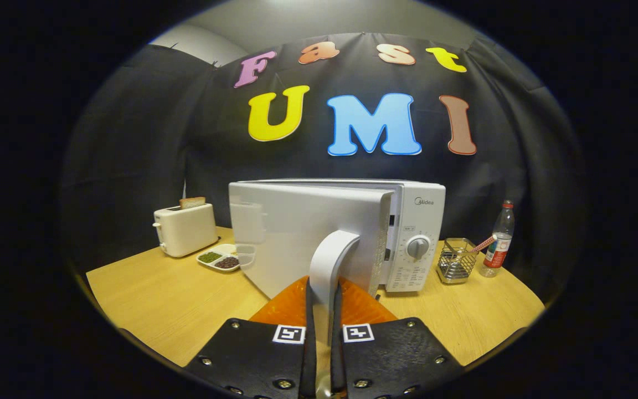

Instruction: Open the microwave, put the food inside, and close the microwave door.

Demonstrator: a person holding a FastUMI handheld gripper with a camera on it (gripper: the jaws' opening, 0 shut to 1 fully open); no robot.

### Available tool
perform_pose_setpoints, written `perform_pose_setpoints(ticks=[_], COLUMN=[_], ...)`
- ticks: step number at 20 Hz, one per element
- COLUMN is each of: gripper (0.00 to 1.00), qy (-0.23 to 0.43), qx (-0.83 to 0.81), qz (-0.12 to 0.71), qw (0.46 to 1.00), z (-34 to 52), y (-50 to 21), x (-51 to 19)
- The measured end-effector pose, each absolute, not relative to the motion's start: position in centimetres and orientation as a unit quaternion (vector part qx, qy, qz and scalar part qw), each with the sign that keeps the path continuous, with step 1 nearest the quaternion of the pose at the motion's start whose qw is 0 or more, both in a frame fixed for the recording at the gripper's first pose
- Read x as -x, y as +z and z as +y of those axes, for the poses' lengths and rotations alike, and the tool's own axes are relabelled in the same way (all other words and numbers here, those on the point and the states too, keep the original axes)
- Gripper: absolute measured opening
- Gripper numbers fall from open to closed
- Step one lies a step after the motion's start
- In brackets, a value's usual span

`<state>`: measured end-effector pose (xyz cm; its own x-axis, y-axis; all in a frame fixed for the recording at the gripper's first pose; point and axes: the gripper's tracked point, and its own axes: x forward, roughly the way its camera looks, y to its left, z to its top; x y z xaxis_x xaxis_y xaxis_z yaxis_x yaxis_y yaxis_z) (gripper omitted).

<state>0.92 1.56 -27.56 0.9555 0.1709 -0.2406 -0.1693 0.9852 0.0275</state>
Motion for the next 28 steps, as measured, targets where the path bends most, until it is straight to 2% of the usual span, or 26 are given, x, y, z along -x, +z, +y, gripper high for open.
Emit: perform_pose_setpoints(ticks=[7,10,23,28], gripper=[0.1,0.09,0.09,0.11], qy=[0.179,0.153,-0.035,-0.057], qx=[-0.009,0.014,-0.014,-0.019], qz=[0.115,0.083,0.012,0.002], qw=[0.977,0.985,0.999,0.998], z=[12.2,15.2,27.4,29.7], y=[-26.8,-26.3,-25.8,-25.8], x=[6.0,7.2,7.9,7.3])
